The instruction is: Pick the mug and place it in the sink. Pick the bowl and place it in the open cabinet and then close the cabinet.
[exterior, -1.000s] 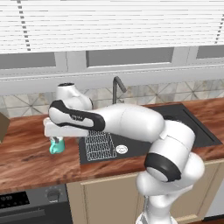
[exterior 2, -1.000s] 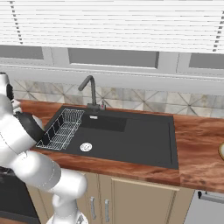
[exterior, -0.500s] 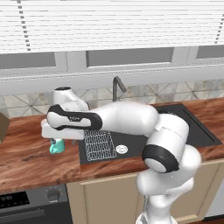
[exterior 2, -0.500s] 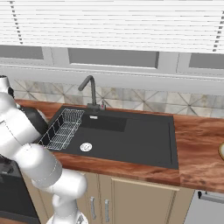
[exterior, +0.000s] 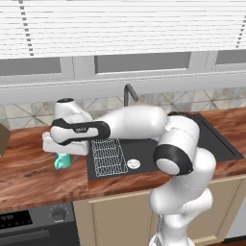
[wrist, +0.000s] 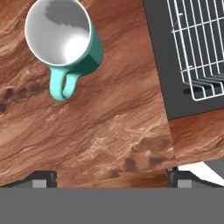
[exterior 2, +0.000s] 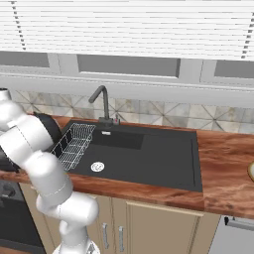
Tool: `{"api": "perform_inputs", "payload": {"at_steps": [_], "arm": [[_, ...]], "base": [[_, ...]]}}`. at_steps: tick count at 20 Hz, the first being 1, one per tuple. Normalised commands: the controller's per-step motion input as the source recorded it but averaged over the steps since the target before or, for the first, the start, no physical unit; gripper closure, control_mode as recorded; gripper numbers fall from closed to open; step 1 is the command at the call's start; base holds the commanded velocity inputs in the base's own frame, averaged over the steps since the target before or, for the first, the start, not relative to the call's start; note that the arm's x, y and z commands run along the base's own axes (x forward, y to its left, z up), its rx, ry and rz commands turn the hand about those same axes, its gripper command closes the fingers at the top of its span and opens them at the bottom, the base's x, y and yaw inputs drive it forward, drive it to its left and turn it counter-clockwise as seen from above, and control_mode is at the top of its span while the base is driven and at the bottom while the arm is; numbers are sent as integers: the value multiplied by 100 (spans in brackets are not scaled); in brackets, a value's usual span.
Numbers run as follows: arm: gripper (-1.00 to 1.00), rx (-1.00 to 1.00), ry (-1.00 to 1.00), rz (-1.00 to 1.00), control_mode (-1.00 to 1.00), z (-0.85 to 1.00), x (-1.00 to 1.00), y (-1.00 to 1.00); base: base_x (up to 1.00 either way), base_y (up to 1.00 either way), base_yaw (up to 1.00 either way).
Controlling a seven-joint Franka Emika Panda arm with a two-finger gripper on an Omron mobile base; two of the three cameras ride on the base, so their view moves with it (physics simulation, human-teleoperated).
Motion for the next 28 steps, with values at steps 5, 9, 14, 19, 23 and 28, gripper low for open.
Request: {"api": "perform_inputs", "payload": {"at_steps": [5, 9, 14, 19, 23, 28], "arm": [[-100, 0, 0, -4, -100, -12, 19, 7], [-100, 0, 0, -2, -100, -17, 19, 12], [-100, -1, 0, 0, -100, -18, 9, 14], [-100, 0, -1, 0, -100, -14, 5, 12], [-100, 0, -2, -1, -100, -15, 10, 2], [-100, 0, -1, -1, -100, -22, 18, 2]], "base": [[0, 0, 0], [0, 0, 0], [0, 0, 0], [0, 0, 0], [0, 0, 0], [0, 0, 0]]}}
